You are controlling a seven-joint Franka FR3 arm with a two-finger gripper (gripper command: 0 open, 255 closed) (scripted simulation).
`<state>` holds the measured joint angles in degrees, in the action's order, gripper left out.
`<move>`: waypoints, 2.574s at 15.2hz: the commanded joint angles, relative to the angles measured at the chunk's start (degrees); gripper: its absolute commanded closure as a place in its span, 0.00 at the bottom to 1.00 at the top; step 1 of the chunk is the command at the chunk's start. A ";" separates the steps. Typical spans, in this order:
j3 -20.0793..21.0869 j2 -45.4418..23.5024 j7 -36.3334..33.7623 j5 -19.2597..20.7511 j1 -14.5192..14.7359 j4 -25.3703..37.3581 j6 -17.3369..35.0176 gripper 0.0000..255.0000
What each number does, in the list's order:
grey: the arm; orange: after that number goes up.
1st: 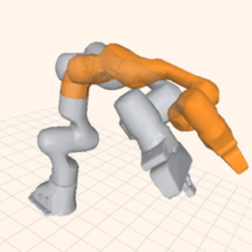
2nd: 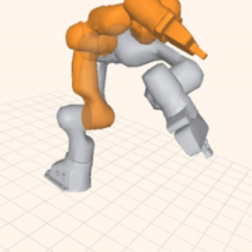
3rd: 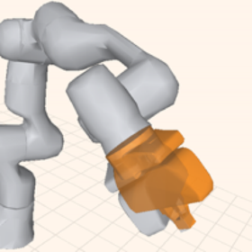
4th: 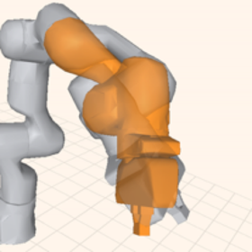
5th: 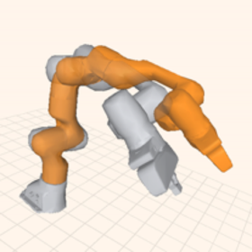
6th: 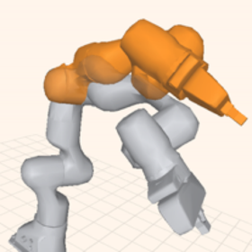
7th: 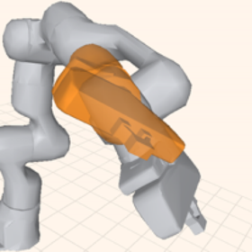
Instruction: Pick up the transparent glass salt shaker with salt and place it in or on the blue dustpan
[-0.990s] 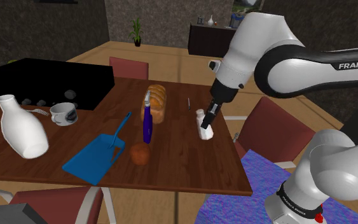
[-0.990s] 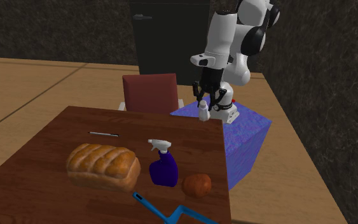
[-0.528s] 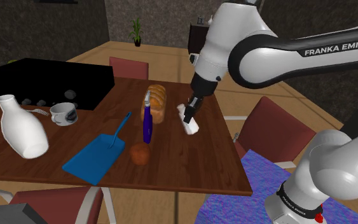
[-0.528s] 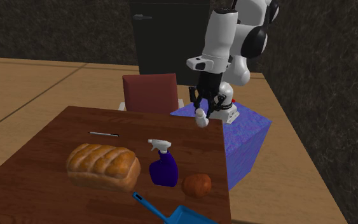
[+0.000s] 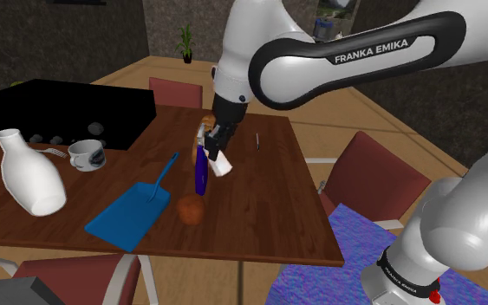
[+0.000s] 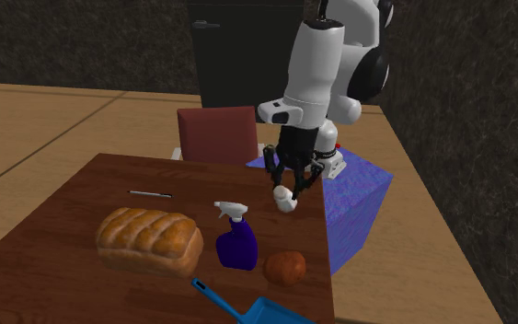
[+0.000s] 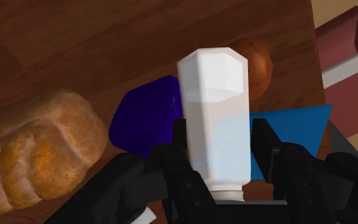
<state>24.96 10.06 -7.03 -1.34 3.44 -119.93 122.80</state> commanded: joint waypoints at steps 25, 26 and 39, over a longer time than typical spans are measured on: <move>0.44 -44.67 -12.28 21.23 10.97 50.58 -10.64 1.00; 0.40 -44.69 -12.41 21.30 10.87 49.83 -9.89 1.00; 0.16 -45.03 -13.08 21.73 10.47 46.54 -6.38 1.00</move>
<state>25.12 -34.97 -20.10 20.39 13.91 -73.40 116.42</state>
